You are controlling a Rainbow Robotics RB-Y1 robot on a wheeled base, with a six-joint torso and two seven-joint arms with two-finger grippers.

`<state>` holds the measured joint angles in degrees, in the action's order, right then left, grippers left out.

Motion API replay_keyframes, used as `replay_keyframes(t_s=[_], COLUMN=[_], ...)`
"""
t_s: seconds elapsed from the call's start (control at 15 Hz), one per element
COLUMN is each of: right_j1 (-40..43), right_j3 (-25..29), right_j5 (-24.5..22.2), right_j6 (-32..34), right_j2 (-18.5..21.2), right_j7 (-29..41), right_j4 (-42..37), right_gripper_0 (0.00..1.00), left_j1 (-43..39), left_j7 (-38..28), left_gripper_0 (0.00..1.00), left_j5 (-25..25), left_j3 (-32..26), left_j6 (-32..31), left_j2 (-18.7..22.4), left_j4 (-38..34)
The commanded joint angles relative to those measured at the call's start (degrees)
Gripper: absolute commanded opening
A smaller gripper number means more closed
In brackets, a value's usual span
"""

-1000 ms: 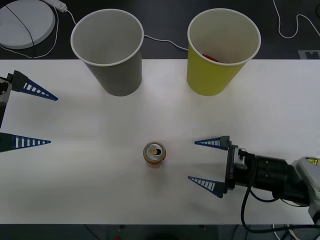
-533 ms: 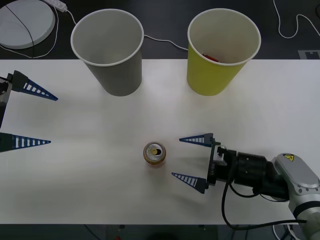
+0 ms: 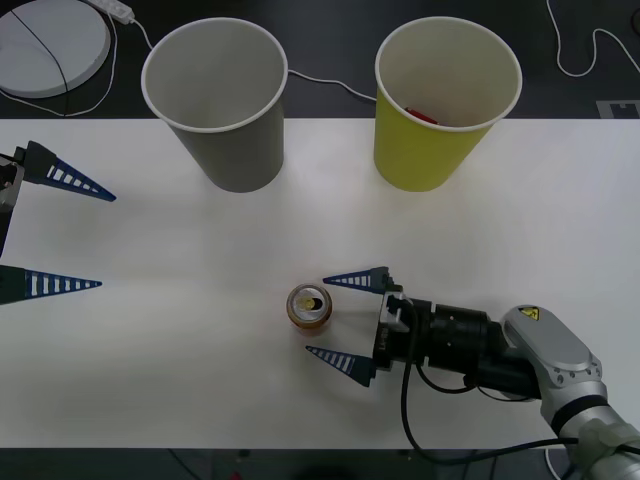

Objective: Put the can into the green bin and the plastic bottle into the gray bin

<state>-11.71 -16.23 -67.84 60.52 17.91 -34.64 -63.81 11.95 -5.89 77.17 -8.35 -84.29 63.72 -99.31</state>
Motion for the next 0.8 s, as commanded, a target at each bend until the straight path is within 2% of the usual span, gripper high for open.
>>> replay_keyframes(t_s=[0.07, 0.33, 0.6, 0.67, 0.73, 0.8], right_j1=[-0.4, -0.8, -0.9, -0.9, -0.9, -0.9], right_j3=[-2.1, -6.4, -6.4, -6.4, -6.4, -6.4], right_j5=[0.3, 3.9, 3.9, 3.9, 3.9, 3.9], right_j6=[-2.9, -7.4, -8.2, -8.3, -8.3, -8.3], right_j2=[-1.0, -1.6, -1.6, -1.6, -1.6, -1.6], right_j7=[-0.3, -1.5, -2.4, -2.4, -2.3, -2.3], right_j4=[0.0, 0.0, -0.1, 0.0, 0.0, 0.0], right_gripper_0=[1.00, 1.00, 1.00, 0.71, 0.15, 0.01], left_j1=[0.0, 0.0, 0.0, 0.0, 0.0, 0.0], left_j7=[0.0, 0.0, 0.0, 0.0, 0.0, 0.0], left_gripper_0=[1.00, 1.00, 1.00, 1.00, 1.00, 1.00], left_j5=[0.0, 0.0, 0.0, 0.0, 0.0, 0.0], left_j3=[0.0, 0.0, 0.0, 0.0, 0.0, 0.0], left_j6=[0.0, 0.0, 0.0, 0.0, 0.0, 0.0], left_j2=[0.0, 0.0, 0.0, 0.0, 0.0, 0.0], left_j4=[0.0, 0.0, 0.0, 0.0, 0.0, 0.0])
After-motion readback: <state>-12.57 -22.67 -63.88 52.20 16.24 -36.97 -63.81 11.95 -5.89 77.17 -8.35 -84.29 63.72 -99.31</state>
